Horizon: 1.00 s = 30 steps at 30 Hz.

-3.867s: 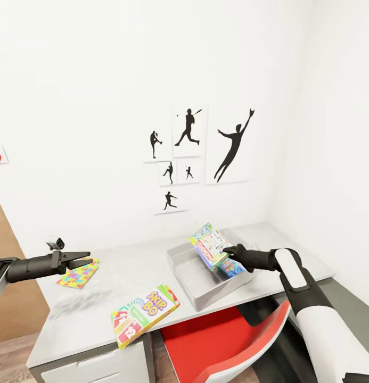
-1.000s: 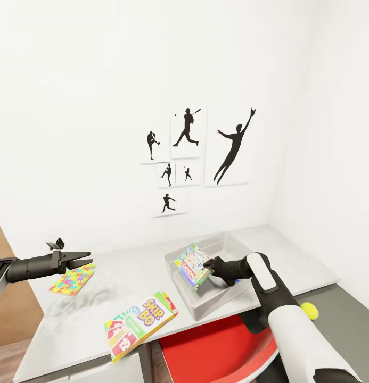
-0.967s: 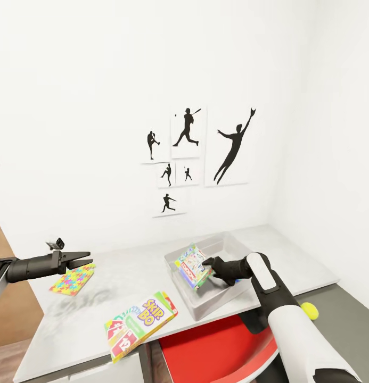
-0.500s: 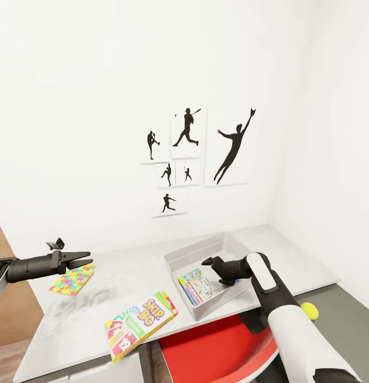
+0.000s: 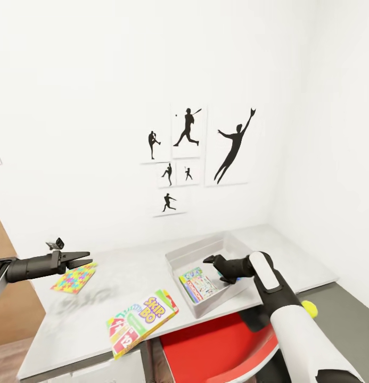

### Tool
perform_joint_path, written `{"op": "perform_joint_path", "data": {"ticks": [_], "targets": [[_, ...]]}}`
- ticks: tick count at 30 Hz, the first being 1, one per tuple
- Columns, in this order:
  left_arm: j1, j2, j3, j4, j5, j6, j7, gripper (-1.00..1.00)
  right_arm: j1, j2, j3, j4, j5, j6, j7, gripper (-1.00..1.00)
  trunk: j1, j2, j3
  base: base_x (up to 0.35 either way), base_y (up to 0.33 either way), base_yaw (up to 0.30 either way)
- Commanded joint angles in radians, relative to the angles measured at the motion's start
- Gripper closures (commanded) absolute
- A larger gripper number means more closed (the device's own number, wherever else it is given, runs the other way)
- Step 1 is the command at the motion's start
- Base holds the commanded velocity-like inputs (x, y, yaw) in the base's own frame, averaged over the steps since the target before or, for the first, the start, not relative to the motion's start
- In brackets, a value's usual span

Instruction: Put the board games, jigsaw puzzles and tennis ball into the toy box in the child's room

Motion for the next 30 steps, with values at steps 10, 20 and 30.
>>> {"op": "perform_joint_path", "data": {"ticks": [10,20,30], "targets": [[0.000,0.000,0.000,0.000,0.000,0.011,-0.004,-1.00,0.023,-0.007,-0.004,-0.300,-0.016,0.022,0.115,-1.00,0.000,-0.001,-0.001,-0.104,0.045,0.000],[0.000,0.001,0.000,0.000,0.001,0.012,-0.004,-1.00,0.167,-0.008,-0.011,-0.559,-0.017,0.072,0.169,-1.00,0.000,-0.001,-0.001,-0.008,0.003,0.000],[0.000,0.001,0.001,0.000,0.002,0.012,-0.004,-1.00,0.317,-0.068,-0.015,-0.633,-0.012,0.055,0.363,-1.00,0.000,-0.001,-0.001,0.000,0.000,0.000]]}}
